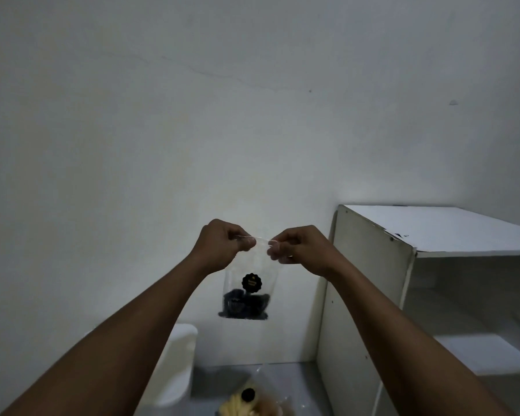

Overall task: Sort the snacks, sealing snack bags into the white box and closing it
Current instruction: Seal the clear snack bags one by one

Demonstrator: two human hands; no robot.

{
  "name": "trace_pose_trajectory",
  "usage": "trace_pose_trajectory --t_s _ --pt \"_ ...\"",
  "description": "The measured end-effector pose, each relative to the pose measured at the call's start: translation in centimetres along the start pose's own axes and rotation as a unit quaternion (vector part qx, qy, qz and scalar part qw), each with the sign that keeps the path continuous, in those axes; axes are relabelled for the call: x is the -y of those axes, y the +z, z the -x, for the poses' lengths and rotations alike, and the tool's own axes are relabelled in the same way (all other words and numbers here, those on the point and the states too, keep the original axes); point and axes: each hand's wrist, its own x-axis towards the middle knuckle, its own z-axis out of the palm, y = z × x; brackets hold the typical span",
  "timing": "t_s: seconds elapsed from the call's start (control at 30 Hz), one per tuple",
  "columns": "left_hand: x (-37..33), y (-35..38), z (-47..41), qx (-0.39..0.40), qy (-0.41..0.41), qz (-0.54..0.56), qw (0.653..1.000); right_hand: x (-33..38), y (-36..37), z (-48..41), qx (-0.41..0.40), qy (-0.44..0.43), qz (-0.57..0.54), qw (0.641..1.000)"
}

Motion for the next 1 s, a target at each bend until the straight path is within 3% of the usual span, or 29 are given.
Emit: trace_pose_trajectory --t_s 0.17,0.33,0.6,0.73,0.87,1.0 --pt "0.8 -0.4 0.0 0.056 -0.016 0.088 0.994 -0.4 -0.5 0.1 -0.028 0.013 0.0 1.0" --pt "0.3 0.3 1.0 0.011 0.002 -0.001 1.0 -0.9 -0.4 1.0 -0.02 0.008 0.021 1.0" --pt "-1.5 1.5 3.8 0.03 -0.027 0.059 0.997 -0.4 -1.0 2.4 -0.003 -0.032 0.103 0.994" --pt "-2.8 2.2 4.9 0.043 -0.034 0.026 0.998 -0.5 -1.3 3.6 0.01 -0.045 0.068 0.997" --pt "-2.4 3.1 6.0 -0.021 -0.061 -0.026 0.998 -1.3 -1.2 4.9 0.039 -0.007 -0.018 0.999" --pt "-2.6 3.2 6.2 -0.004 -0.054 -0.064 0.996 -1.9 -1.4 5.0 0.022 -0.002 0.004 1.0"
